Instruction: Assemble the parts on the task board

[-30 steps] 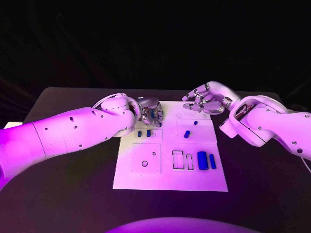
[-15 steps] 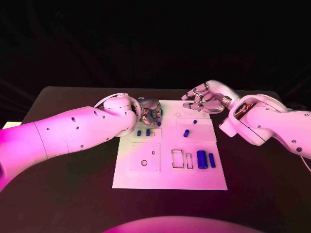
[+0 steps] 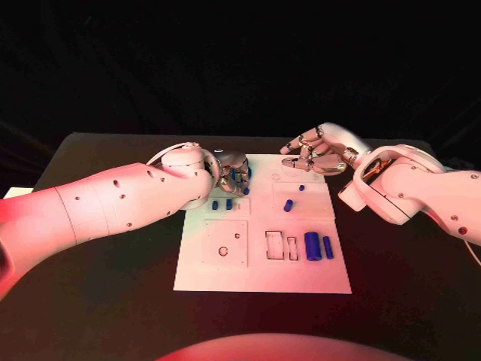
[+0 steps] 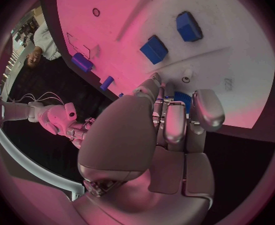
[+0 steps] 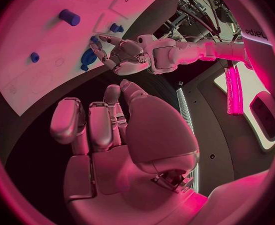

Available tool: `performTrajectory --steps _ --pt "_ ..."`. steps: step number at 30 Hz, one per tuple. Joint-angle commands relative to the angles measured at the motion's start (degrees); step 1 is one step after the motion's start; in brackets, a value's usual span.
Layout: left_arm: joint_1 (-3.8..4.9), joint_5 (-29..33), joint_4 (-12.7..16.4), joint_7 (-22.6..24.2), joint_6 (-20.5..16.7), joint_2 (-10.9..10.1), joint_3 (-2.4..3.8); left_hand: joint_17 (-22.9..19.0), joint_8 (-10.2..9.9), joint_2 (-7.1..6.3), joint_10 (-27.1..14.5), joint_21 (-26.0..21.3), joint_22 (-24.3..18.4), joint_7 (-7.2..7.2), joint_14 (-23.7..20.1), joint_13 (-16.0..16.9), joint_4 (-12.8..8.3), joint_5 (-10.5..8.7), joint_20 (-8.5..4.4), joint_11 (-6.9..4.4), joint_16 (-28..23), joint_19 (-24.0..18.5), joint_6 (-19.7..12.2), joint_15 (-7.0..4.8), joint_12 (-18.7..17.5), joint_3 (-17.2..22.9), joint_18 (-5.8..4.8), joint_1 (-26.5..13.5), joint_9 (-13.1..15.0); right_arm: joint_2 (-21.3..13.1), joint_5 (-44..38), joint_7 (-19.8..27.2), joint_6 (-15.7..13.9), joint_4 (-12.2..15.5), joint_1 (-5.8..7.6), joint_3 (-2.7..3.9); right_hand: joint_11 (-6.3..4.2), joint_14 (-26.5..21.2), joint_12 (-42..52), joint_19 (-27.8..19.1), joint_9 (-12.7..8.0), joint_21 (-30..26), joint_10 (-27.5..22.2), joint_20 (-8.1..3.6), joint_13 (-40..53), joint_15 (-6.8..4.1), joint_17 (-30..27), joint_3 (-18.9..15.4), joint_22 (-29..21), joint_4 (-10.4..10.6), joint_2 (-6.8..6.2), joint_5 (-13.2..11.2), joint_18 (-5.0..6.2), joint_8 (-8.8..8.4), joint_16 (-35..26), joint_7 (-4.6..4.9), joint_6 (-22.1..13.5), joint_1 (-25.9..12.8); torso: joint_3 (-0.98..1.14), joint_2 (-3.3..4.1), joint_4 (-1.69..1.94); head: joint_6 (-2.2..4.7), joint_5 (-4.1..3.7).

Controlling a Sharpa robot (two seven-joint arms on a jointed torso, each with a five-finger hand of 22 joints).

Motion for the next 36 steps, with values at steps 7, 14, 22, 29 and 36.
performTrajectory --steps 7,14,22,29,36 --pt "-0.15 0.28 -0.26 0.69 -0.45 0.79 0.02 -0.58 -0.33 -0.26 0.35 1.21 0.69 0.08 0.41 -0.15 0.23 -0.17 0.05 -0.01 0.03 0.67 0.34 -0.08 -0.29 0.27 -1.29 -0.35 -0.14 0.11 -0.16 0.51 0.62 0.17 -0.03 0.01 -0.08 1.94 -0.22 -0.31 0.07 -0.36 -0.45 0.08 -0.09 0.00 -0.03 0.18 -0.03 0.10 -0.05 0.34 1.04 0.32 -0.34 -0.12 -0.33 0.21 -0.02 0.03 -0.13 -0.09 0.09" --pt "-0.16 0.48 -0.23 0.80 -0.16 1.00 0.03 -0.65 -0.42 -0.43 0.36 1.90 1.18 0.13 0.47 -0.21 0.24 -0.19 0.05 0.02 0.09 0.84 0.32 -0.06 -0.36 0.28 -1.42 -0.43 -0.21 0.07 -0.16 0.50 0.64 0.25 -0.03 0.01 -0.08 1.94 -0.22 -0.31 0.07 -0.36 -0.45 0.08 -0.09 0.00 -0.03 0.18 -0.03 0.10 -0.05 0.34 1.04 0.32 -0.34 -0.12 -0.33 0.21 0.02 -0.04 -0.02 -0.11 -0.03" --pt "-0.17 0.51 -0.33 0.61 0.51 1.29 0.03 -0.75 -0.47 -0.47 0.37 2.22 1.42 0.16 0.49 -0.26 0.20 -0.16 0.06 0.05 0.10 0.91 0.31 -0.04 -0.41 0.37 -1.47 -0.38 -0.27 0.05 -0.16 0.45 0.73 0.30 -0.03 0.01 -0.08 1.94 -0.22 -0.31 0.07 -0.36 -0.45 0.08 -0.09 0.00 -0.03 0.18 -0.03 0.10 -0.05 0.34 1.04 0.32 -0.34 -0.12 -0.33 0.21 0.02 -0.03 -0.06 -0.08 -0.04" --pt "-0.17 0.77 -0.94 0.64 1.17 1.48 0.03 -0.86 -0.55 -0.36 0.55 2.52 1.69 0.24 0.52 -0.31 0.10 -0.11 0.09 0.07 0.16 0.93 0.35 0.00 -0.43 0.66 -1.51 -0.21 -0.35 0.08 -0.27 0.34 0.67 0.34 -0.03 0.01 -0.07 1.97 0.02 -0.25 0.08 -0.35 -0.28 0.08 0.07 0.01 0.04 0.22 0.05 0.29 0.05 0.36 1.02 0.37 -0.30 -0.11 -0.32 0.10 0.01 -0.05 -0.04 -0.09 -0.07" --pt "-0.17 0.92 -1.59 0.77 2.02 1.47 0.02 -0.79 -0.65 -0.08 1.40 3.56 2.52 0.28 0.71 -0.41 -0.21 -0.07 0.12 0.00 0.52 1.10 0.79 -0.04 -0.46 1.47 -1.66 0.26 -0.49 0.22 -0.49 0.25 0.65 0.37 -0.03 0.01 -0.08 1.97 0.05 -0.23 0.08 -0.34 -0.25 0.08 0.09 0.00 0.03 0.29 0.07 0.27 0.12 0.39 1.01 0.38 -0.32 -0.13 -0.31 0.18 0.01 -0.05 -0.06 0.04 -0.16"
